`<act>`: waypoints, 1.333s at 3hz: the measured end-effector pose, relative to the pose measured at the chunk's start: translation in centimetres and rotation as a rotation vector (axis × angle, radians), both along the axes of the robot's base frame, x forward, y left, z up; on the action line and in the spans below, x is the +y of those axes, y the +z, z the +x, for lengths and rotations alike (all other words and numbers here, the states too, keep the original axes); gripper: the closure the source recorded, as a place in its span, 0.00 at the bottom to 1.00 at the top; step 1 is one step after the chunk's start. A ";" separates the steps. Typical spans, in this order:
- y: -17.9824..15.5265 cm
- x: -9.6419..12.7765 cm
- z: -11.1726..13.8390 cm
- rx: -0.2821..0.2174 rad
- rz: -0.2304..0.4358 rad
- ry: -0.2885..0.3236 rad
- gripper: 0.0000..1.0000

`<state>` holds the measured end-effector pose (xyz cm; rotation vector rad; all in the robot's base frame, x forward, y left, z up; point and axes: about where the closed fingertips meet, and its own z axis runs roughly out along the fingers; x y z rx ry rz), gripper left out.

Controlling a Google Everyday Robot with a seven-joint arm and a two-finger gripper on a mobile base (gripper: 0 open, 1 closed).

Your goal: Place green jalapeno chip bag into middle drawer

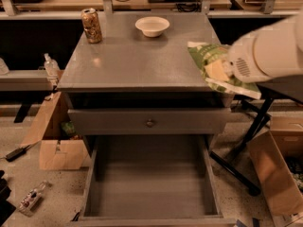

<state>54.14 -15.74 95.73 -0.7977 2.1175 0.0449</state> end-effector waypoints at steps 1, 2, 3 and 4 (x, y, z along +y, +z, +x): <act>-6.3 -5.0 -2.7 0.074 0.107 -0.097 1.00; -15.1 -6.4 -3.0 0.214 0.237 -0.086 1.00; -18.6 -5.8 -2.6 0.292 0.373 -0.105 1.00; -18.6 -5.7 -2.6 0.292 0.376 -0.104 1.00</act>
Offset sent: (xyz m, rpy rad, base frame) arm -0.0259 -0.0488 -0.2355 0.6693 0.4332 -0.0994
